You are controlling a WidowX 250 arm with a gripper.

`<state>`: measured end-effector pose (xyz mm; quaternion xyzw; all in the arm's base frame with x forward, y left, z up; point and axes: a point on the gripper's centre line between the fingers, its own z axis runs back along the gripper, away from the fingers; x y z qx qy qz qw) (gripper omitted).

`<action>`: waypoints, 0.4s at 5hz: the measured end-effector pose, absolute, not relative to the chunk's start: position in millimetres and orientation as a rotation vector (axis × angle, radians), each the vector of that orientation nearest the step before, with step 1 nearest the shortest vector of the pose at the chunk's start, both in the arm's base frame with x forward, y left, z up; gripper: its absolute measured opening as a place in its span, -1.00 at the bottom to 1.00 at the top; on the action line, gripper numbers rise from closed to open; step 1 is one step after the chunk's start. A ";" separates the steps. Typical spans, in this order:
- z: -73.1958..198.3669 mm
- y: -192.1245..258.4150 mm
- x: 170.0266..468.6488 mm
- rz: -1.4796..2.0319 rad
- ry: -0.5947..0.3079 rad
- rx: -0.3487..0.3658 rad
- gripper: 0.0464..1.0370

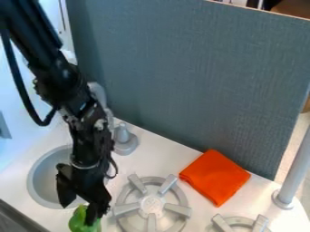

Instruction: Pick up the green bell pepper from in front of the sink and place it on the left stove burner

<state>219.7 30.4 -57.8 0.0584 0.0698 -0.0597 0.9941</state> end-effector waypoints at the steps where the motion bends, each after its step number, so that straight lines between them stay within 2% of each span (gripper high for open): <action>1: -61.2 32.3 220.0 -0.134 0.151 0.129 0.93; 2: -61.0 34.5 220.6 -0.153 0.149 0.140 0.87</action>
